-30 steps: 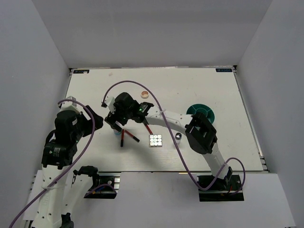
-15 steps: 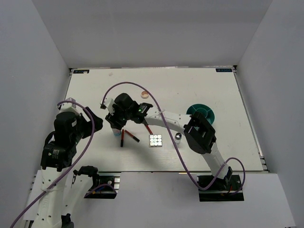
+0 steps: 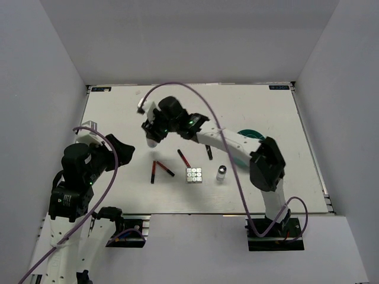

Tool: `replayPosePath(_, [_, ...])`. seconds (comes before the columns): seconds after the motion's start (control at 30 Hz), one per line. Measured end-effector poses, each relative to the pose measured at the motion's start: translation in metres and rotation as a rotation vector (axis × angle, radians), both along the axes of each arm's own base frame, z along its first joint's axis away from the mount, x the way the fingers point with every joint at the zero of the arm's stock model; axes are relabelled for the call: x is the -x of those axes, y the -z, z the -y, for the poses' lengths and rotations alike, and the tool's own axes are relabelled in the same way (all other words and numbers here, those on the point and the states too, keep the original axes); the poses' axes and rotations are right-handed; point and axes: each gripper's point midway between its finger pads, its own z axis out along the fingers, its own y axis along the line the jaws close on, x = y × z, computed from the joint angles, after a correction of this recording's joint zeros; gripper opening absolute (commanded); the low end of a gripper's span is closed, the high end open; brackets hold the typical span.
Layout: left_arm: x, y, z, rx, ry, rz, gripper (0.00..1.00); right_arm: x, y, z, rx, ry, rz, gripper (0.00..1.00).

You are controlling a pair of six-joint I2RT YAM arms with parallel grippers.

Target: Organize the makeup

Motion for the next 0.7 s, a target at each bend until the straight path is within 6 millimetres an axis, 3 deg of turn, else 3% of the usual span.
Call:
replayPosePath(0.1, [-0.002,-0.001,0.008,0.014,0.046,0.015,0.83,-0.022,-0.053,0.036,-0.062,0.069,0.075,0.0])
replayPosePath(0.23, [-0.005,0.008,0.016,0.026,0.086,0.014,0.83,-0.044,-0.123,0.104,-0.137,0.187,0.189,0.0])
replayPosePath(0.3, [-0.007,0.017,0.018,0.027,0.097,-0.001,0.83,-0.05,-0.143,0.136,-0.151,0.245,0.239,0.0])
replayPosePath(0.47, [-0.013,0.036,0.02,0.026,0.111,-0.035,0.83,-0.056,-0.15,0.209,-0.11,0.386,0.288,0.0])
replayPosePath(0.7, [-0.024,0.061,0.026,0.032,0.132,-0.089,0.83,-0.05,-0.12,0.296,0.007,0.56,0.249,0.0])
